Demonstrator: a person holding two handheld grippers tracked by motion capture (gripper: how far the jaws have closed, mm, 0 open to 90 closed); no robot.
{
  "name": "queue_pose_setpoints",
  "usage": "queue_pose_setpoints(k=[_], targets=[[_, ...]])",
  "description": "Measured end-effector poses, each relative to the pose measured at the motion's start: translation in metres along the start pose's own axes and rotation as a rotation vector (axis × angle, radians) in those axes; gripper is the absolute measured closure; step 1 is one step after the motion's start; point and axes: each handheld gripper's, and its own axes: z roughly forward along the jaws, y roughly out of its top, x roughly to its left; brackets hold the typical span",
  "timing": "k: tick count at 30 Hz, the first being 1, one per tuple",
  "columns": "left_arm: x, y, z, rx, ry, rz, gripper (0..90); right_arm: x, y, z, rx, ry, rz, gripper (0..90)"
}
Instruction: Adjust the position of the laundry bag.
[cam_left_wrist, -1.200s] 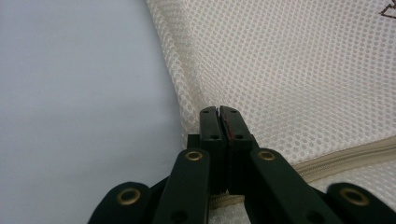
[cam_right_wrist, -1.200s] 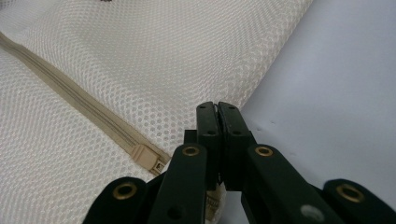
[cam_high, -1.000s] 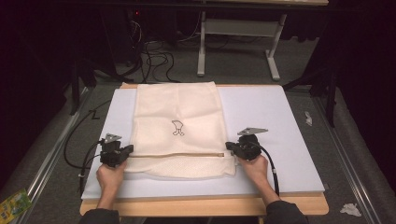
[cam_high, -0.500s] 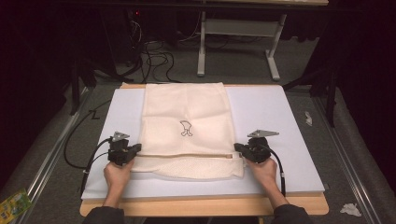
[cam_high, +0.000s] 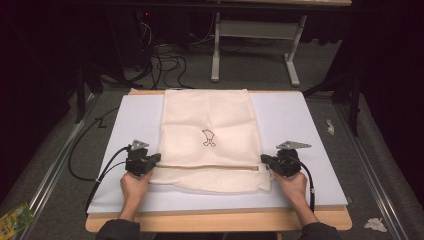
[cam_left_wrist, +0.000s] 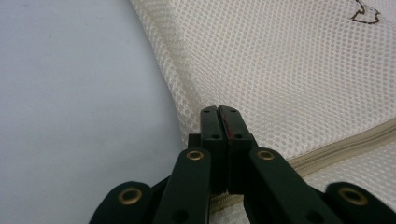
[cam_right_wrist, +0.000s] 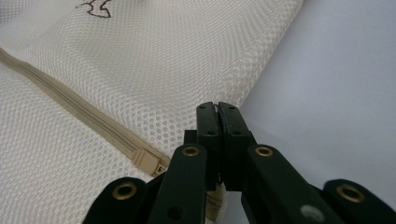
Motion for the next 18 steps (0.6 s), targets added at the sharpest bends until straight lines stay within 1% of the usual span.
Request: queue_pose_setpoints(k=[5, 7, 10, 11, 14, 15, 18], targets=[[-0.0024, -0.0001, 0.0, -0.004, -0.01, -0.003, 89.6, -0.0023, -0.0017, -0.001, -0.001, -0.005, -0.001, 89.5], [-0.005, 0.0004, 0.0002, 0.0, -0.009, 0.011, 89.6, -0.0038, -0.0026, -0.0014, -0.002, -0.011, 0.003, 89.5], [-0.0079, 0.0008, 0.001, -0.002, -0.003, 0.021, 89.6, -0.0055, -0.0032, -0.002, 0.002, -0.018, 0.004, 89.5], [-0.0079, 0.0009, 0.0011, 0.0, -0.007, 0.022, 89.5, -0.0058, -0.0033, -0.0022, 0.003, -0.021, 0.001, 89.5], [-0.0079, -0.0009, 0.0042, 0.014, 0.006, 0.039, 88.9, -0.0064, -0.0039, -0.0016, 0.006, -0.024, -0.007, 89.3], [-0.0083, -0.0012, 0.0043, 0.01, 0.008, 0.044, 88.7, -0.0068, -0.0041, -0.0009, 0.009, -0.026, -0.011, 89.2], [-0.0083, -0.0012, 0.0038, 0.006, 0.009, 0.042, 87.9, -0.0068, -0.0054, 0.0011, 0.018, -0.031, -0.009, 88.7]])
